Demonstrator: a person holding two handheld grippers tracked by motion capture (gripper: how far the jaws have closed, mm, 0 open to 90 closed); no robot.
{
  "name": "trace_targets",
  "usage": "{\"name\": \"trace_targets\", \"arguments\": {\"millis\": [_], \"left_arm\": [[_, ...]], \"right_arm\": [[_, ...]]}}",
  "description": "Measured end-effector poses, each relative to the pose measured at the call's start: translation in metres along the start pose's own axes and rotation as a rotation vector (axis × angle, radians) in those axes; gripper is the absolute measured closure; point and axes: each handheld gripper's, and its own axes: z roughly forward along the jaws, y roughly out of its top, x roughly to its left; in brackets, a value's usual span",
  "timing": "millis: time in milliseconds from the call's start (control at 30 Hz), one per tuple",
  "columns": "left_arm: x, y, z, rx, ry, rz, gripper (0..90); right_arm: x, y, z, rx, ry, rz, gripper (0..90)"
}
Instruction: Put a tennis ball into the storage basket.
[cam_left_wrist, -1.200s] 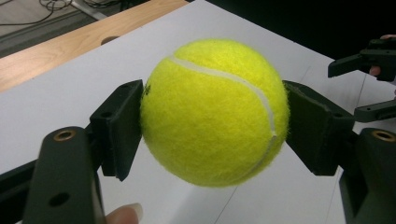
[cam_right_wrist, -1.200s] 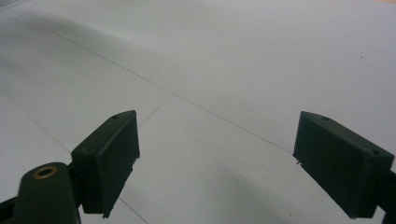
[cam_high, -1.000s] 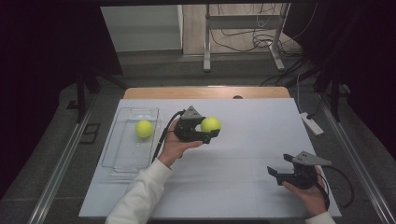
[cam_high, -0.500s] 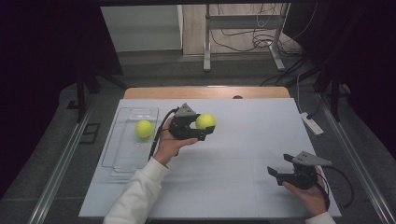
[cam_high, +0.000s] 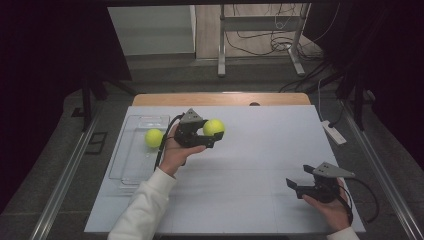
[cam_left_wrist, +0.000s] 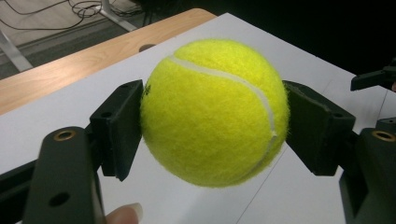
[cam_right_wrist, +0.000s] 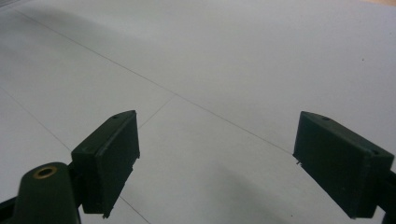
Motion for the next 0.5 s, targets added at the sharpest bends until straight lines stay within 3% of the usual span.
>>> {"name": "trace_targets", "arguments": {"millis": [500], "left_arm": [[0.009, 0.000, -0.012, -0.022, 0.028, -0.015, 26.6]], "right_arm": [[0.000, 0.000, 0.000, 0.002, -0.001, 0.000, 14.7]]}}
